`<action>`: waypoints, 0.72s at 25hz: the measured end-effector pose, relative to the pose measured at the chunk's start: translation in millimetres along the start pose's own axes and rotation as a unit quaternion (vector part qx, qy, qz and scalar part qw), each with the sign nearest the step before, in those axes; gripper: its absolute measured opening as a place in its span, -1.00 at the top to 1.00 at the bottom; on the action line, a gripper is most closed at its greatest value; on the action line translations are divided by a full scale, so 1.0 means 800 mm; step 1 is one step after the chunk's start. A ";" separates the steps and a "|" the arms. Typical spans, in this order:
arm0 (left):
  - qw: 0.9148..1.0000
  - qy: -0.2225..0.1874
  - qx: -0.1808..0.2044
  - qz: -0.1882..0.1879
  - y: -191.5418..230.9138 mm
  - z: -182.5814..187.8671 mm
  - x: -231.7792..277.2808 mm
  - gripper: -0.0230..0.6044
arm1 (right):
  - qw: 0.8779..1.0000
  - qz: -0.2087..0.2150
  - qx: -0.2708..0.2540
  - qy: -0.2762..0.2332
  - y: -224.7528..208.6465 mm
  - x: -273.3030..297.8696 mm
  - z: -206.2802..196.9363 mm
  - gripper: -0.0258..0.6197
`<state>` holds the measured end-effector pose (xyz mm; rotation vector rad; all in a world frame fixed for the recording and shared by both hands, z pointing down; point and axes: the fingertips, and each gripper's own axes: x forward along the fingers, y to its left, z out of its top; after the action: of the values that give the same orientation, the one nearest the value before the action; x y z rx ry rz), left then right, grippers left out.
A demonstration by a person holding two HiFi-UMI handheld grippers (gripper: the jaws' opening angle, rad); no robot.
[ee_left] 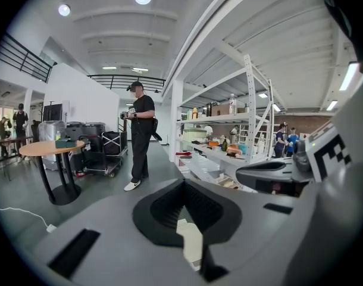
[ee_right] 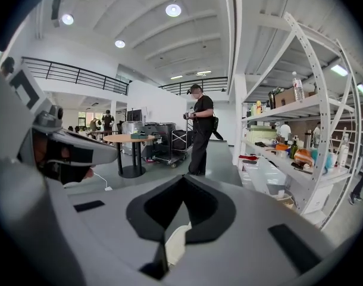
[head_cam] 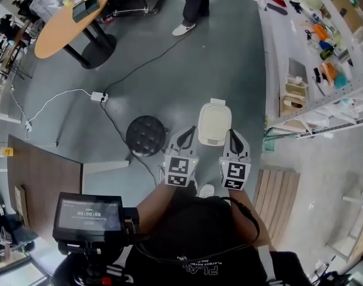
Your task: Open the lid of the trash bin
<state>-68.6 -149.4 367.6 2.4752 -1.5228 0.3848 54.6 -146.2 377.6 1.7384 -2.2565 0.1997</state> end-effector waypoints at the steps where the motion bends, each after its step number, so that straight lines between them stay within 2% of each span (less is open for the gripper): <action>1: 1.000 -0.001 -0.001 0.000 0.006 0.001 0.003 0.94 | 1.000 -0.004 0.001 0.000 0.000 0.004 0.002 0.92; 11: 0.999 0.009 -0.025 -0.021 0.030 -0.002 0.029 0.94 | 0.999 -0.025 -0.013 0.016 0.009 0.027 0.012 0.92; 15: 0.997 0.006 -0.064 -0.035 0.035 0.013 0.040 0.94 | 1.000 -0.022 -0.004 0.005 0.019 0.037 0.030 0.92; 18: 0.997 0.004 -0.064 -0.038 0.034 0.019 0.043 0.94 | 1.000 -0.025 -0.001 0.010 0.016 0.036 0.027 0.92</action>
<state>-76.2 -194.7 365.4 2.4208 -1.3983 0.2747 32.4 -175.4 367.0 1.7816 -2.1958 0.2027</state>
